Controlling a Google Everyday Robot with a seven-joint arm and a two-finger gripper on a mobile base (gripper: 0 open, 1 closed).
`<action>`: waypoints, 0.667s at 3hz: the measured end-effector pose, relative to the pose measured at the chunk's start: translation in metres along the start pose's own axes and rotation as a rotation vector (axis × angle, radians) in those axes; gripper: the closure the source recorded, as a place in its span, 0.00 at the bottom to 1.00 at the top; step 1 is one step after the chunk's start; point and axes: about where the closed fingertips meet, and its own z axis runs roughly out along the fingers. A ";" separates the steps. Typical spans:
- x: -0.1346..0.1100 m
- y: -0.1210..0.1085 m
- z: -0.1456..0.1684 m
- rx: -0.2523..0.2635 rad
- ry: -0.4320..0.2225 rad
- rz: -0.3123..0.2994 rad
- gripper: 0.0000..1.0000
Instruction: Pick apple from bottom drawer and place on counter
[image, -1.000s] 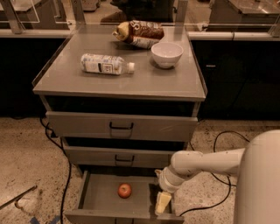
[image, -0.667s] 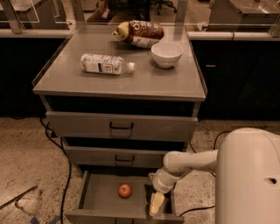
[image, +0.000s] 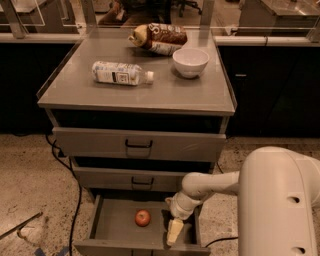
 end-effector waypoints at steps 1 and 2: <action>-0.013 -0.013 0.022 -0.028 -0.012 -0.029 0.00; -0.024 -0.027 0.045 -0.047 -0.009 -0.070 0.00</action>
Offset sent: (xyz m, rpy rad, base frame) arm 0.0424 0.0671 -0.0519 0.0238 0.0032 0.1350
